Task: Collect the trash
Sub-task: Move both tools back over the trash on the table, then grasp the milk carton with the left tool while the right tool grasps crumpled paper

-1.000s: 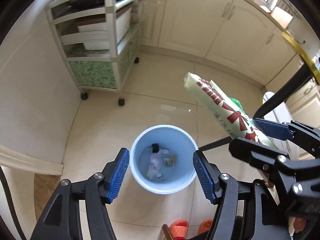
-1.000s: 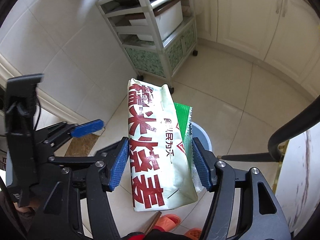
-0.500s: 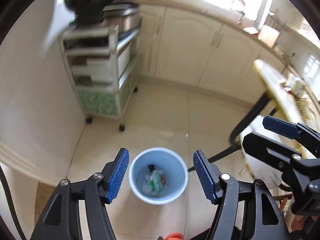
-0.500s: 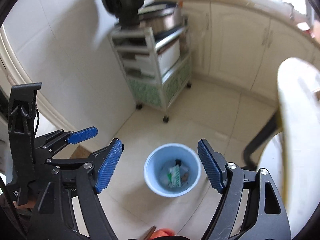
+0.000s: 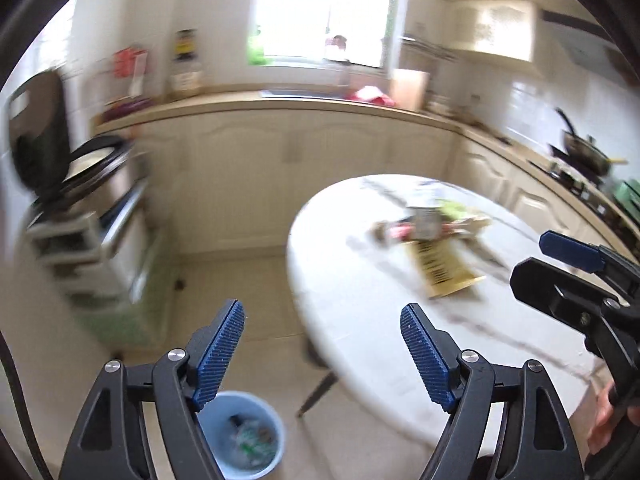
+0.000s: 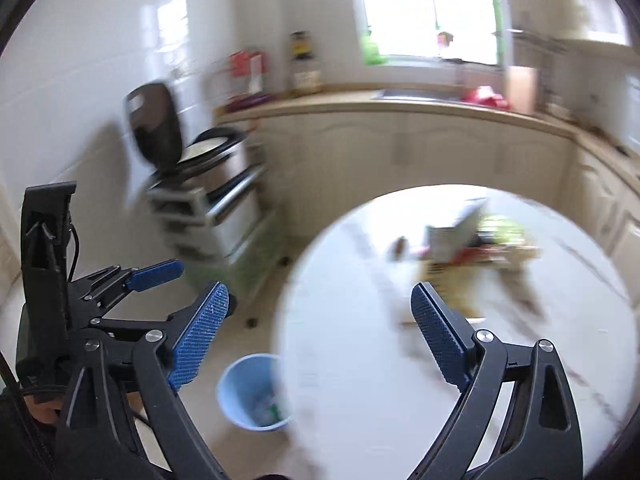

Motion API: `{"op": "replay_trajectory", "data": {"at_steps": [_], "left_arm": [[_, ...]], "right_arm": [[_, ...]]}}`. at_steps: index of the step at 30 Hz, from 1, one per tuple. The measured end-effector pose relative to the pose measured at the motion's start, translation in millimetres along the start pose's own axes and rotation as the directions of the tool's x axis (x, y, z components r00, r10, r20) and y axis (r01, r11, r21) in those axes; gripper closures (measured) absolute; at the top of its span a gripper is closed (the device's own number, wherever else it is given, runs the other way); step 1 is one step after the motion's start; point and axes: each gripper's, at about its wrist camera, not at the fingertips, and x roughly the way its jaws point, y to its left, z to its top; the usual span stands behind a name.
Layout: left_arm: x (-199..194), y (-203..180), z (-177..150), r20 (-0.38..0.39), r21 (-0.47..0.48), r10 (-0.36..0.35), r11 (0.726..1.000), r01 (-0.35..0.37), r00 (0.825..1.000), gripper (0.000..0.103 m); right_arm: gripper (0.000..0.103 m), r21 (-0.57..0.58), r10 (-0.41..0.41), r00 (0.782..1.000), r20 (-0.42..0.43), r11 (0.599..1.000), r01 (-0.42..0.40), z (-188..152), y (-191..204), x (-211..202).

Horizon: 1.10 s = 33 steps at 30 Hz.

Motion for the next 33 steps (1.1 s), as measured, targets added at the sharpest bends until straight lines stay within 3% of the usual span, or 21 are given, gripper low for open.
{"op": "replay_trajectory", "data": {"at_steps": [4,7,13,17,21,23,26,33], "left_arm": [[46.7,-50.7,32.8,-0.007,0.092,-0.056,0.994,0.056,0.998,0.026],[90.0,-81.2,53.5,-0.025,0.133,-0.057,0.989,0.059,0.998,0.026],[180.9,-102.0,90.4,-0.084,0.152,-0.068,0.985,0.080,0.994,0.026],[240.7,-103.4,114.0,-0.122,0.138,-0.026,0.990,0.043,0.992,0.028],[265.9,-116.3,127.6,-0.128,0.151,-0.045,0.986,0.064,0.991,0.031],[278.4,-115.9,132.2,-0.142,0.160,-0.053,0.984,0.076,0.988,0.051],[289.5,-112.7,137.4,-0.161,0.165,-0.097,0.978,0.124,0.982,0.065],[267.0,-90.5,136.6,-0.111,0.175,-0.143,0.971,0.161,0.984,0.066]], "right_arm": [[0.011,0.047,-0.116,0.993,-0.021,0.992,0.117,4.8,-65.6,-8.9],[0.011,0.086,-0.179,0.983,-0.049,0.979,0.183,5.5,-112.8,-4.6],[0.011,0.134,-0.207,0.973,-0.099,0.966,0.219,6.5,-179.9,5.1],[0.011,0.150,-0.216,0.967,-0.135,0.960,0.235,6.7,-216.1,21.0],[0.011,0.168,-0.183,0.967,-0.179,0.963,0.213,9.9,-240.1,52.8],[0.011,0.165,-0.164,0.965,-0.206,0.966,0.200,12.5,-243.5,70.8],[0.011,0.140,-0.157,0.960,-0.232,0.971,0.193,19.7,-243.8,97.5],[0.015,0.090,-0.151,0.952,-0.268,0.979,0.181,23.6,-233.5,141.8]]}}
